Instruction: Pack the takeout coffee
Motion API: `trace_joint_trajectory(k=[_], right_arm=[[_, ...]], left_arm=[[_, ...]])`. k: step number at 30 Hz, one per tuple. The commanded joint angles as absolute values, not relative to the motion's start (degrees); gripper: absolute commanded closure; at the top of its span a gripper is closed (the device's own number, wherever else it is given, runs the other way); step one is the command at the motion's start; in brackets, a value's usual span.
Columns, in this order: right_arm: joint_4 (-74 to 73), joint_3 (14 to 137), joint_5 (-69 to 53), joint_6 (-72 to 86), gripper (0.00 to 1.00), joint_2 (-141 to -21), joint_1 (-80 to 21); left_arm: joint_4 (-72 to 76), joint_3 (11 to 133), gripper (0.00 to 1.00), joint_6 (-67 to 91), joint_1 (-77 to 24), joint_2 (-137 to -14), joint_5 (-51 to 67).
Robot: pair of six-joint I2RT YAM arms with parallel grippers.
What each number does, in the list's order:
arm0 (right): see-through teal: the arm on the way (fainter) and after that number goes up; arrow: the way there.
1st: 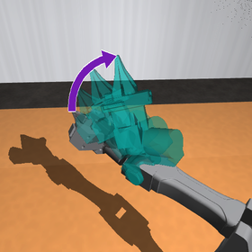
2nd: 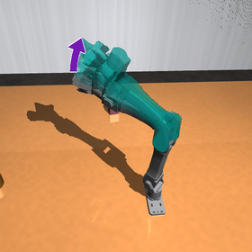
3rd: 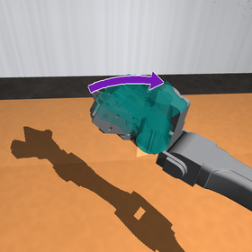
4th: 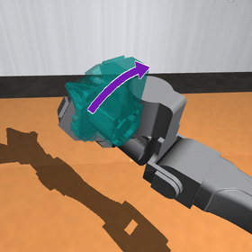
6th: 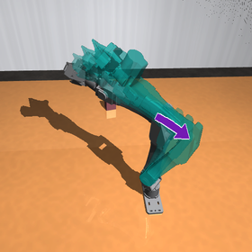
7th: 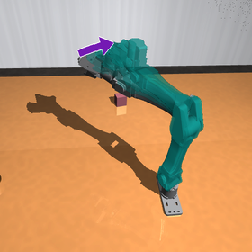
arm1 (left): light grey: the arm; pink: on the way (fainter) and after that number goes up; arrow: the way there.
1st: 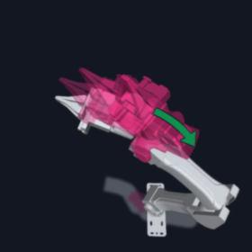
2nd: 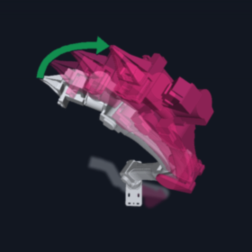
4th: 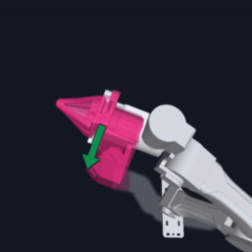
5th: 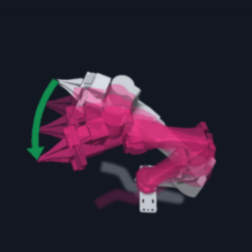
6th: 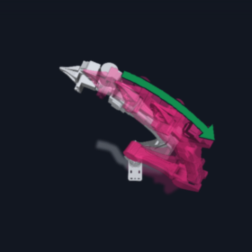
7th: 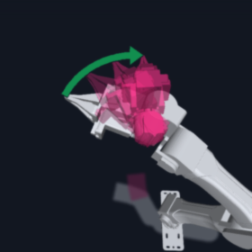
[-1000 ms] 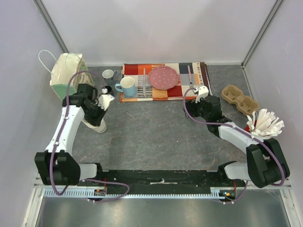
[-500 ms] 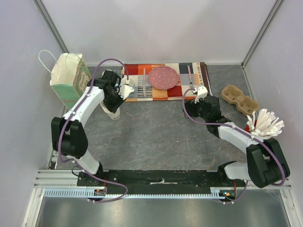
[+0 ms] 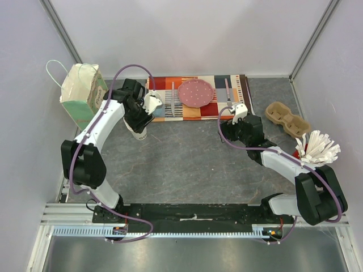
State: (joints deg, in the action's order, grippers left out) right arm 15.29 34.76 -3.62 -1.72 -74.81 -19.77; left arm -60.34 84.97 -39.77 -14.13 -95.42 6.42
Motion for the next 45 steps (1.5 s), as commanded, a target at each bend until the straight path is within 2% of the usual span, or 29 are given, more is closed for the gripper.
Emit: trace_joint_trajectory(k=[1,5,11,19,23,25,26,29,39,45], right_arm=[[15.6,36.9,-3.3,-2.5,0.02,-75.1,-20.4],[15.6,36.7,-3.0,-2.7,0.02,-75.2,-20.6],[15.5,36.9,-3.0,-3.0,0.02,-75.6,-20.7],[15.1,36.7,-2.5,-3.3,0.02,-75.2,-20.9],[15.0,36.7,-2.2,-3.5,0.02,-75.2,-21.0],[14.9,36.6,-2.1,-3.5,0.02,-75.1,-21.1],[14.9,36.7,-2.1,-3.5,0.02,-75.1,-21.3],[14.8,36.6,-2.2,-3.6,0.02,-75.0,-21.3],[14.0,37.6,-3.0,-2.8,0.02,-75.1,-22.1],[17.3,40.2,-5.8,3.9,0.02,-74.4,-25.0]], left_arm=[[-62.2,89.1,0.43,-41.1,-14.3,-90.9,8.3],[-63.3,88.9,0.54,-41.3,-14.2,-89.6,9.5],[-63.5,89.1,0.64,-40.8,-14.3,-91.2,6.7],[-61.8,89.3,0.64,-40.7,-14.2,-93.0,4.5],[-61.6,89.3,0.69,-41.0,-14.3,-93.4,4.6],[-61.4,89.2,0.75,-41.0,-14.3,-93.7,4.7],[-61.4,89.4,0.84,-41.1,-14.2,-93.6,4.7],[-61.8,89.7,0.98,-40.7,-14.2,-93.3,4.7],[-62.4,90.5,0.98,-39.8,-14.3,-89.4,3.7],[-62.2,90.9,0.98,-38.4,-14.3,-86.8,3.3]])
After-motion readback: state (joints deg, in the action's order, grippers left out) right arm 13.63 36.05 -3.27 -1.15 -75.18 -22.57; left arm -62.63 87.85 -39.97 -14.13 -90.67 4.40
